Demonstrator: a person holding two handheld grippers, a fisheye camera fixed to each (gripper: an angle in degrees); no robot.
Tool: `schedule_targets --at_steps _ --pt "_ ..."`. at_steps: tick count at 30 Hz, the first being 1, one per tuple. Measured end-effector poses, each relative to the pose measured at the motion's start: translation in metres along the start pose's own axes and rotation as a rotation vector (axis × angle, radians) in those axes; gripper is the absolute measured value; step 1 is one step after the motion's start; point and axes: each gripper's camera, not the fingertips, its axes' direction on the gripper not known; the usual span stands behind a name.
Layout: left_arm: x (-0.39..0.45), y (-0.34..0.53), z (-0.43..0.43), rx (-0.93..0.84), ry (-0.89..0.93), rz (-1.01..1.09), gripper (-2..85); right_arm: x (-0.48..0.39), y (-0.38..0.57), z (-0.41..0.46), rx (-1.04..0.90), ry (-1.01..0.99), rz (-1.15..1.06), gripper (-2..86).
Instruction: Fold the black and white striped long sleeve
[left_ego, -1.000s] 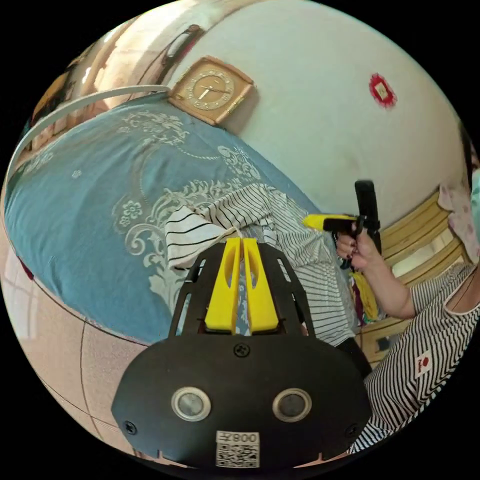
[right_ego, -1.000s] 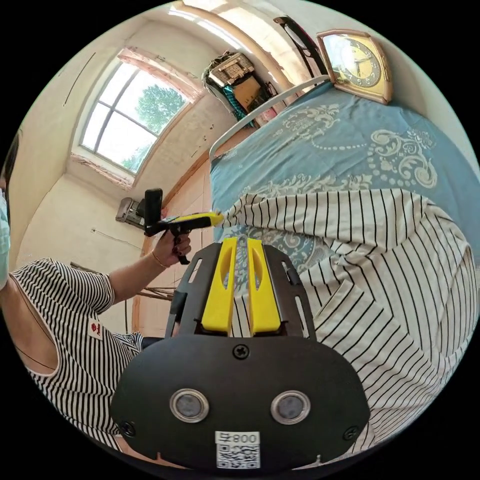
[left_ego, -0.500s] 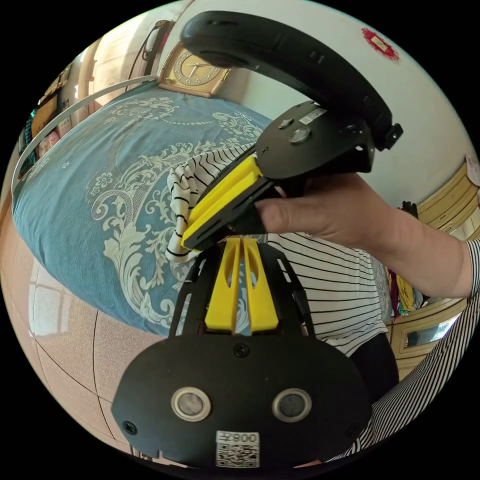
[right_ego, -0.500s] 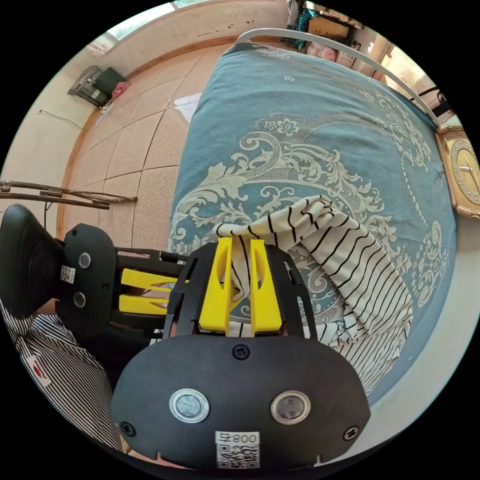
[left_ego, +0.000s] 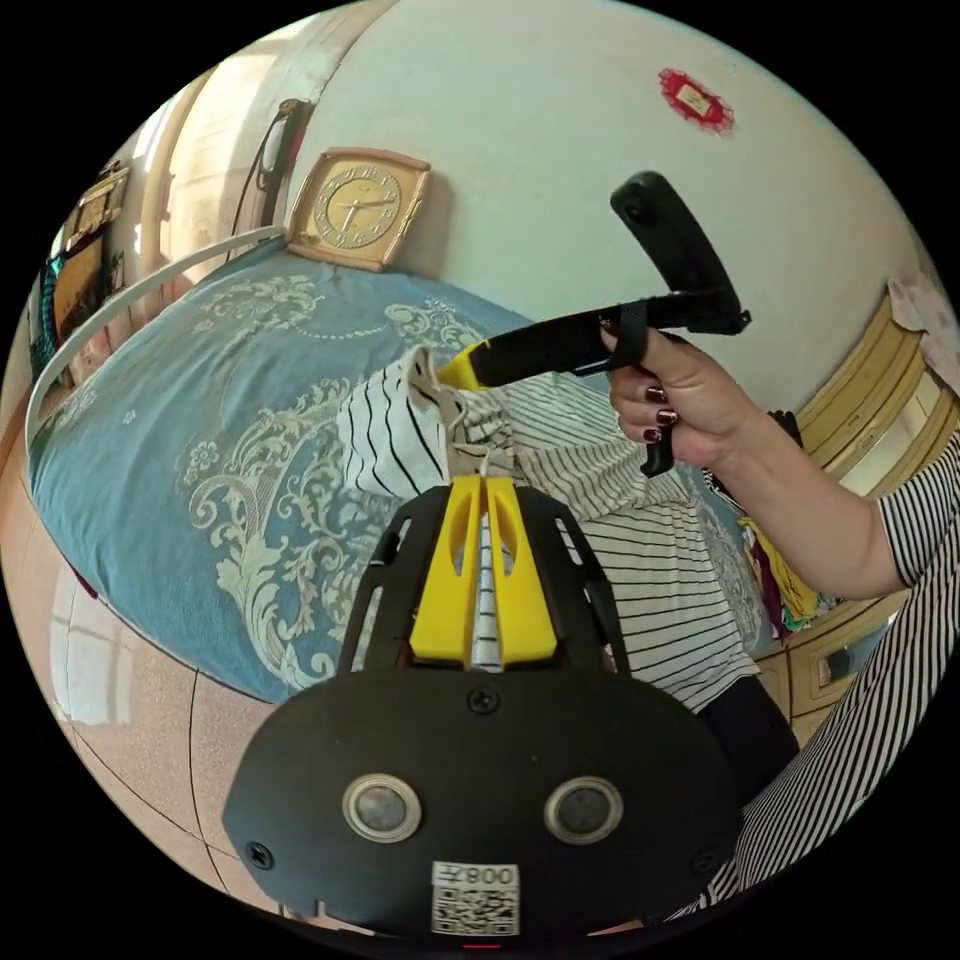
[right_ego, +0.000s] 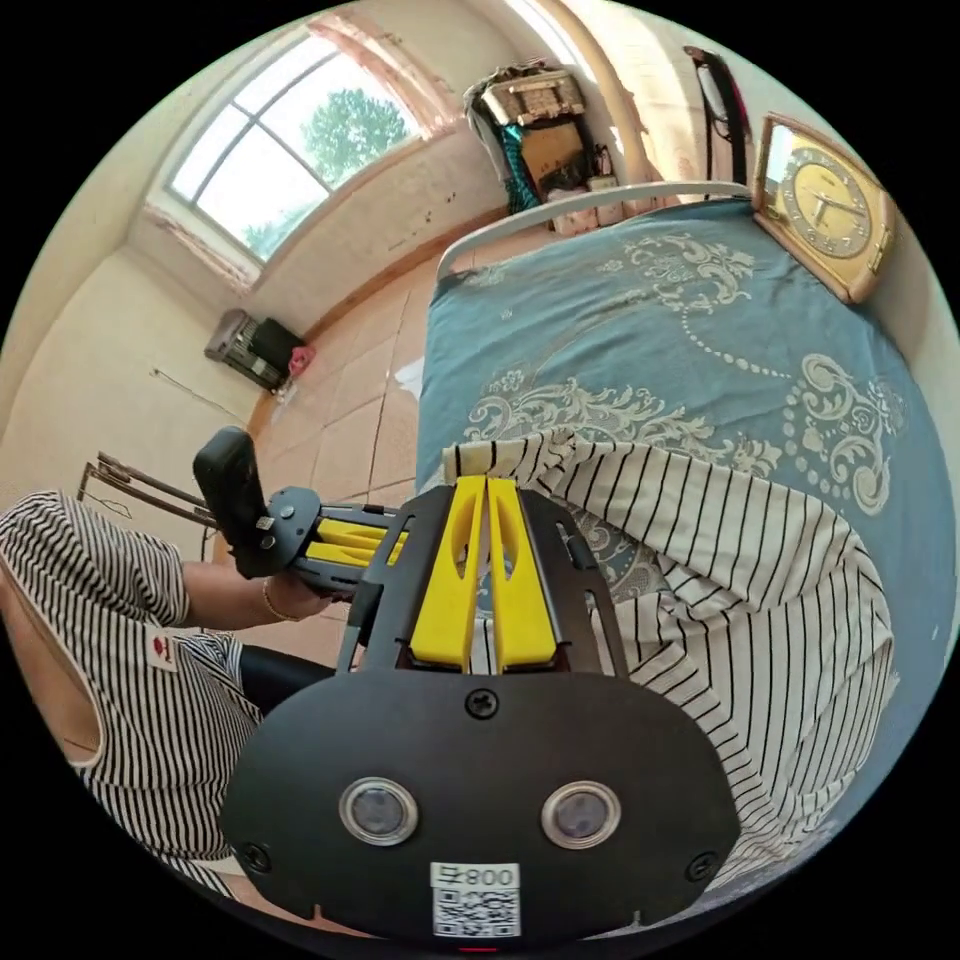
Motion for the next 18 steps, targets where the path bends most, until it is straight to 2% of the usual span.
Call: schedule_targets --at_steps 7,11,18 --pt "0.106 -0.094 -0.004 0.118 0.229 0.255 0.7 0.097 0.164 -0.109 0.358 -0.140 0.217 0.1" --pt "0.163 -0.131 0.013 0.120 0.319 0.326 0.6 0.134 0.255 -0.124 0.423 -0.124 0.335 0.1" --pt "0.265 -0.178 0.053 -0.003 0.445 0.420 0.5 0.191 0.414 -0.112 0.548 -0.144 0.487 0.1"
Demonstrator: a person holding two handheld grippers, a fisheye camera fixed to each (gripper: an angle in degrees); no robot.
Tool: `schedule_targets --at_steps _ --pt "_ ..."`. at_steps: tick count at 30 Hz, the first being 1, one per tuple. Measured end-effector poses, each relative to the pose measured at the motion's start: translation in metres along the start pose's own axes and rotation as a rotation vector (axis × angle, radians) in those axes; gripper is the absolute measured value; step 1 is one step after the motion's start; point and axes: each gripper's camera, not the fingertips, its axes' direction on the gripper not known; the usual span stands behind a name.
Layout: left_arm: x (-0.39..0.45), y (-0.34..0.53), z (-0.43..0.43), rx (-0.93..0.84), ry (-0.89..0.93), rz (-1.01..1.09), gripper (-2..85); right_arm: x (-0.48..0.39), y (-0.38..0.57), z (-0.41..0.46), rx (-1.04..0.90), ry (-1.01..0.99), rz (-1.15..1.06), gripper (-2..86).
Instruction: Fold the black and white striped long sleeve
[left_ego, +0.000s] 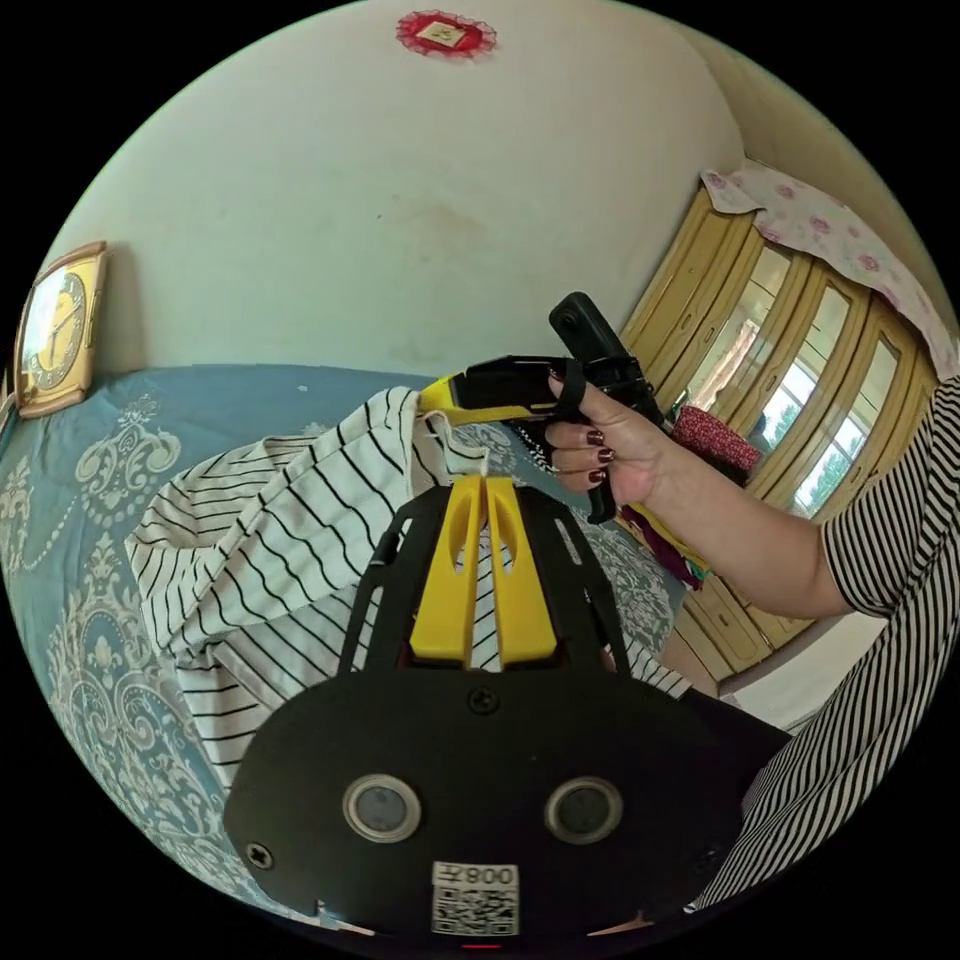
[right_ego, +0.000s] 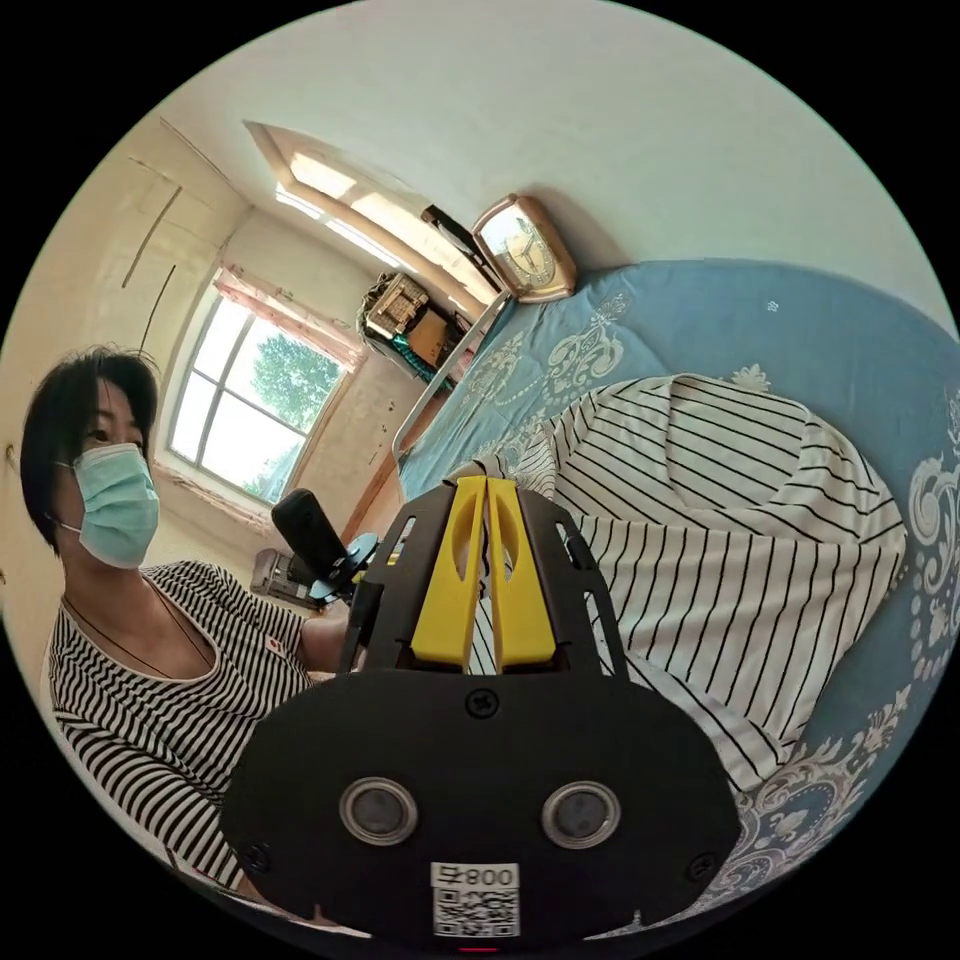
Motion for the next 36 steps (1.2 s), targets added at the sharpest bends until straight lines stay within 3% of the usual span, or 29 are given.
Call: schedule_targets --at_steps 10,18,24,30,36 --pt "0.074 -0.097 0.070 -0.092 0.069 0.088 0.8 0.136 0.123 -0.091 0.208 0.050 0.087 0.0" --pt "0.106 -0.136 0.133 -0.292 0.075 0.098 3.6 0.257 0.209 -0.096 0.163 0.106 0.261 0.4" --pt "0.123 -0.163 0.121 -0.332 0.174 0.076 7.5 0.307 0.245 -0.088 0.145 0.163 0.267 1.4" --pt "0.117 -0.208 0.104 -0.368 -0.093 0.196 8.4 0.333 0.276 -0.088 0.213 0.198 0.261 6.7" --pt "0.129 -0.249 0.147 -0.538 -0.259 0.403 6.9 0.349 0.266 -0.063 0.067 0.267 0.240 8.2"
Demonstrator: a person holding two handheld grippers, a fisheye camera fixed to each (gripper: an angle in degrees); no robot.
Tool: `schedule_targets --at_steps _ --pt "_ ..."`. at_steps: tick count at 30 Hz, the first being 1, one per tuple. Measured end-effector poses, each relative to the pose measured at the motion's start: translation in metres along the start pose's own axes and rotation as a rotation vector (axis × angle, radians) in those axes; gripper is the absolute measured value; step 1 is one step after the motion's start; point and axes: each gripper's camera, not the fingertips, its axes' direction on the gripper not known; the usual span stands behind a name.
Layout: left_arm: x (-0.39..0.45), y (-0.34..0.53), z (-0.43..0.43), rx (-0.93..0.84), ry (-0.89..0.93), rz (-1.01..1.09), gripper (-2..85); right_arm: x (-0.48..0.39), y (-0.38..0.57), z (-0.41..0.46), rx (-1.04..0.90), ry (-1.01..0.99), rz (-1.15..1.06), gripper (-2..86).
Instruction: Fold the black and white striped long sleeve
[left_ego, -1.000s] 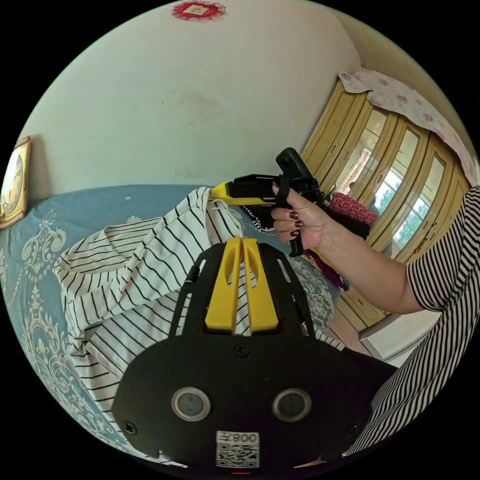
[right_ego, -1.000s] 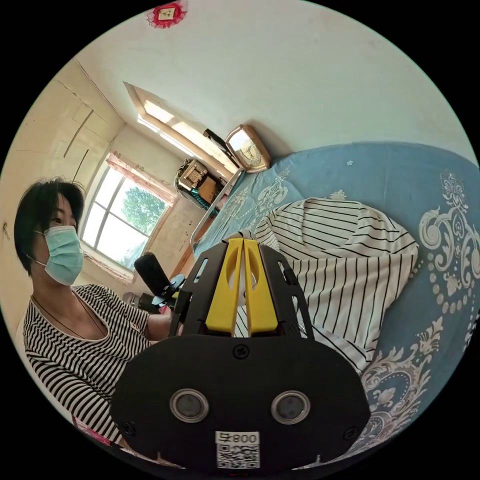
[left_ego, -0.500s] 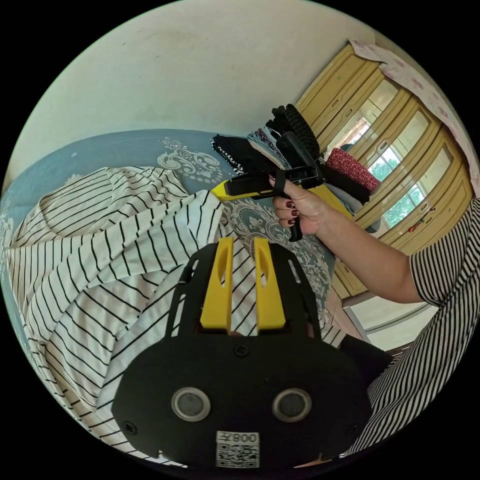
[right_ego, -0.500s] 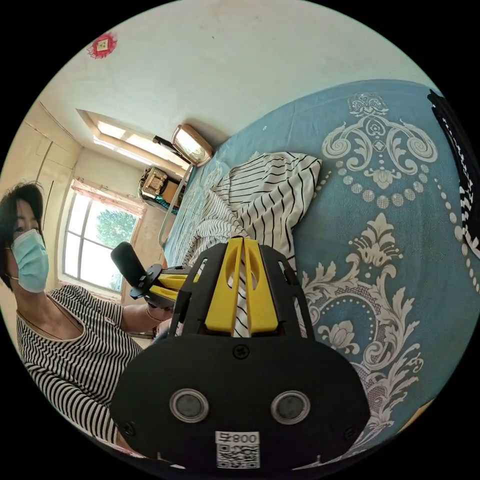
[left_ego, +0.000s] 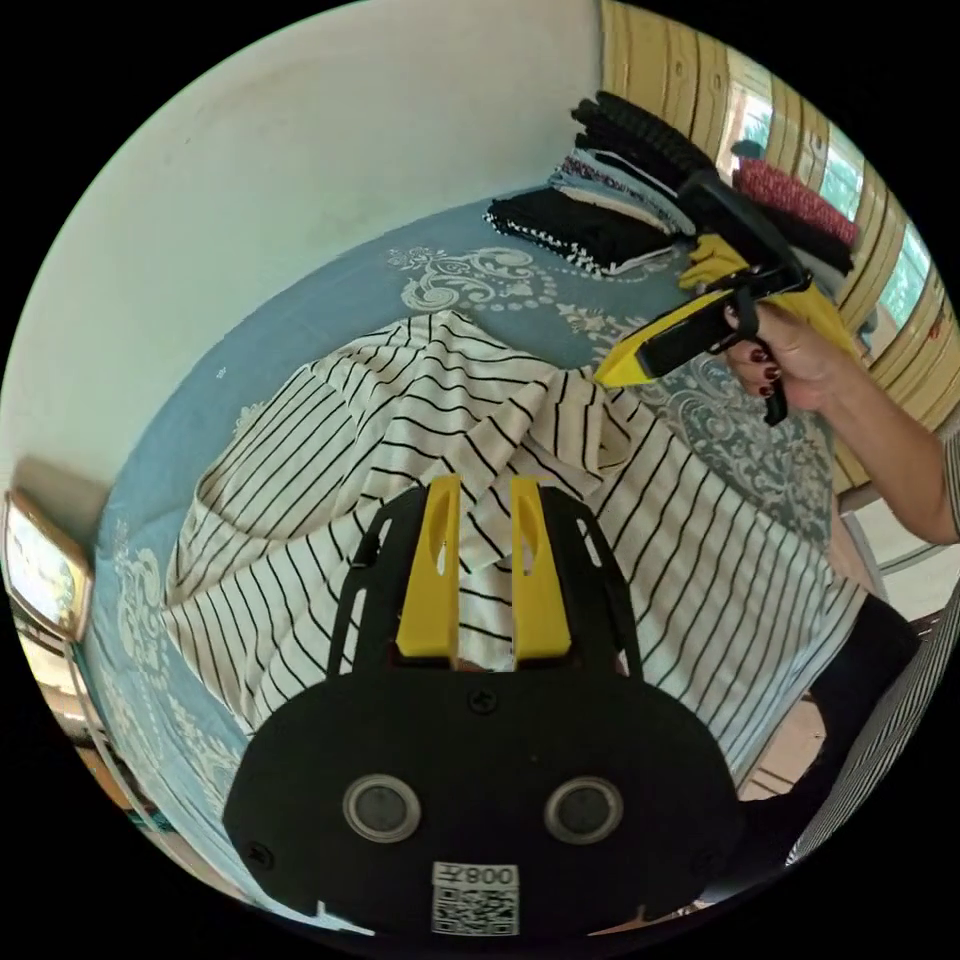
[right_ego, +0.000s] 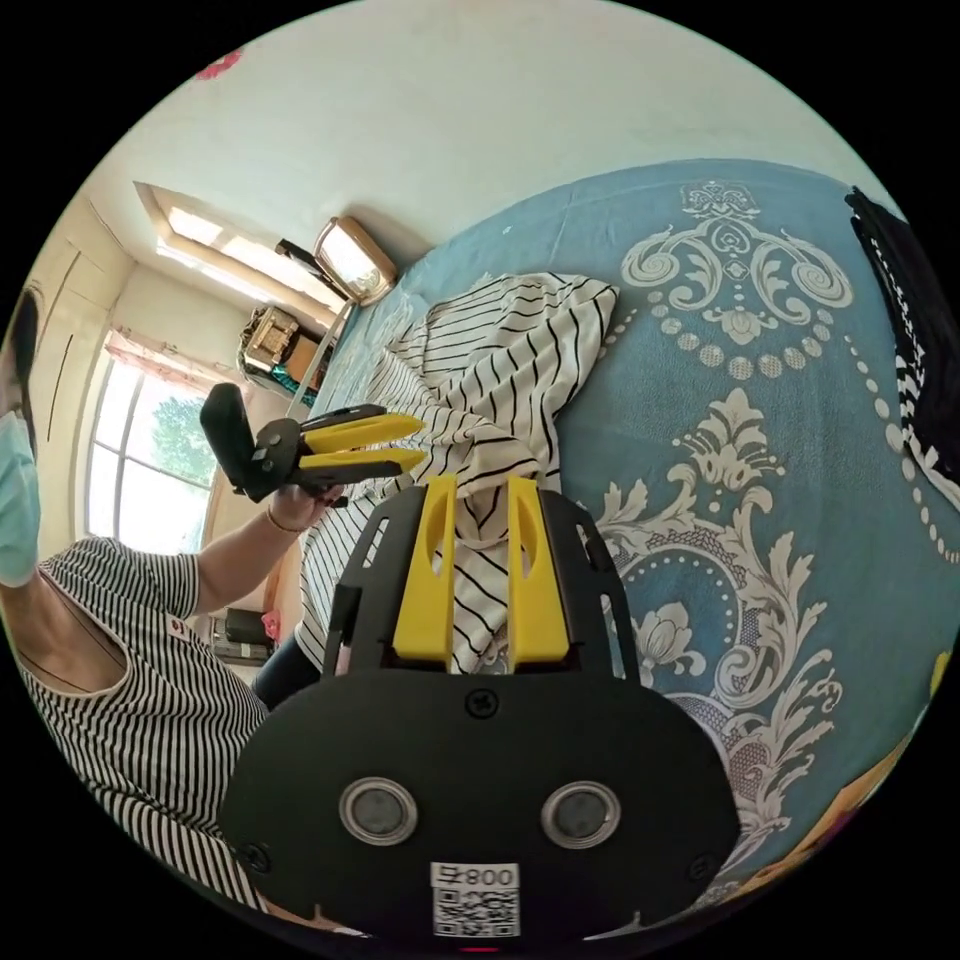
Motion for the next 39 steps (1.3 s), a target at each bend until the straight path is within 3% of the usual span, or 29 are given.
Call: schedule_targets --at_steps 6,11,14,18,21,27,33,39 --pt "0.009 -0.026 -0.007 -0.065 -0.104 0.084 1.7 0.036 -0.005 0.020 0.037 -0.173 0.118 4.4" --pt "-0.005 -0.029 -0.052 0.033 -0.118 0.044 0.8 0.044 -0.022 0.017 0.107 -0.221 0.119 1.2" --pt "-0.018 -0.030 -0.093 0.148 -0.109 0.008 0.6 0.028 -0.048 -0.015 0.206 -0.278 0.004 0.7" --pt "-0.023 -0.015 -0.133 0.257 -0.002 0.002 0.6 -0.020 -0.073 -0.052 0.229 -0.214 -0.196 0.4" --pt "-0.014 0.000 -0.115 0.194 0.030 0.021 0.6 -0.029 -0.066 -0.044 0.187 -0.170 -0.203 0.4" --pt "-0.003 0.036 -0.041 -0.064 0.189 -0.002 1.1 0.009 -0.031 0.026 0.024 -0.171 0.068 0.6" --pt "-0.034 0.086 -0.074 0.063 0.219 -0.187 1.4 -0.020 -0.038 0.006 0.115 -0.072 0.099 1.7" --pt "-0.106 0.163 -0.095 0.037 -0.014 -0.528 2.8 -0.101 -0.111 0.038 0.069 -0.059 -0.102 2.9"
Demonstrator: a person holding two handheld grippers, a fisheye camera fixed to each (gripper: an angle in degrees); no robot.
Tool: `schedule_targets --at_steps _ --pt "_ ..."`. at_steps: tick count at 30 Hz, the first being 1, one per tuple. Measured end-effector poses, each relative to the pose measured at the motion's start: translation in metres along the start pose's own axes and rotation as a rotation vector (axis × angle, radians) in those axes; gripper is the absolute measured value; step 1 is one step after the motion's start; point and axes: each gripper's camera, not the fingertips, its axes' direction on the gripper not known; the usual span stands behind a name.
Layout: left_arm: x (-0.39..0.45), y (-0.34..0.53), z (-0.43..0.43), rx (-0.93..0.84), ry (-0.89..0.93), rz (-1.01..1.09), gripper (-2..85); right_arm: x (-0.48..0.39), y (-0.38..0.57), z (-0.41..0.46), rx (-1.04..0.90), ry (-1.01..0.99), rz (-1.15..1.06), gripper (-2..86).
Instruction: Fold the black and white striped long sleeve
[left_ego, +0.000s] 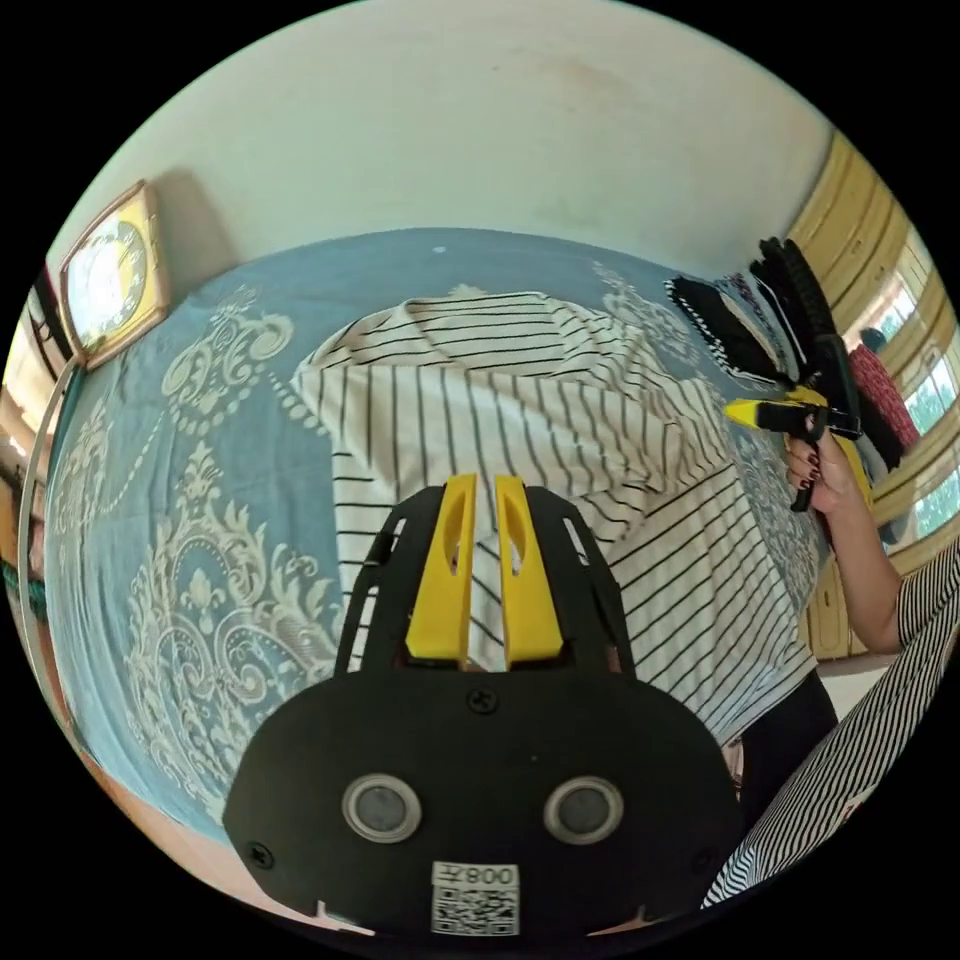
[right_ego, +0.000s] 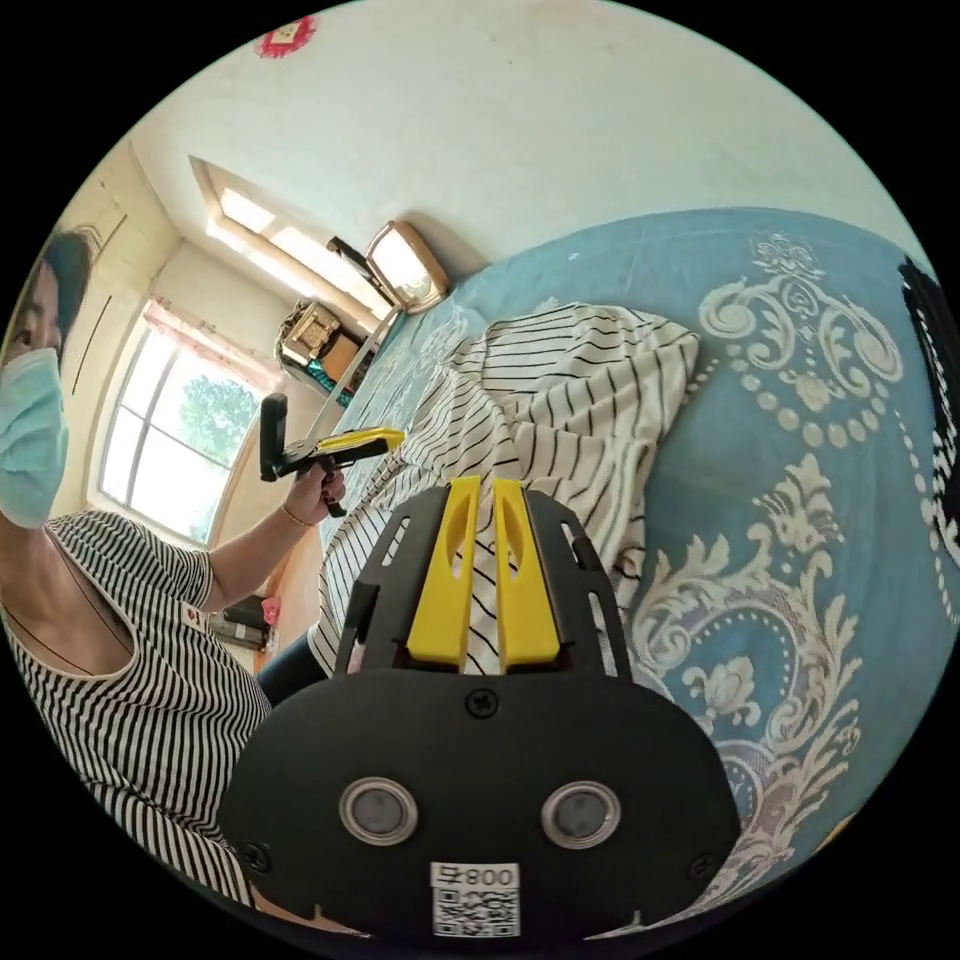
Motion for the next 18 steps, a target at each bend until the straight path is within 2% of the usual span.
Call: schedule_targets --at_steps 3,6,13,18 --pt "-0.026 0.014 0.008 -0.073 -0.095 -0.054 4.8 -0.040 -0.054 0.051 -0.086 -0.043 -0.115 3.8" --pt "-0.030 0.032 0.011 -0.116 -0.051 -0.034 7.4 -0.083 -0.115 0.102 -0.141 -0.026 -0.229 5.3" --pt "-0.021 0.074 0.015 -0.109 -0.129 0.068 7.8 -0.178 -0.251 0.214 -0.280 0.060 -0.430 5.9" --pt "-0.017 0.096 0.018 -0.080 -0.191 0.129 5.9 -0.226 -0.305 0.271 -0.356 0.135 -0.498 5.9"
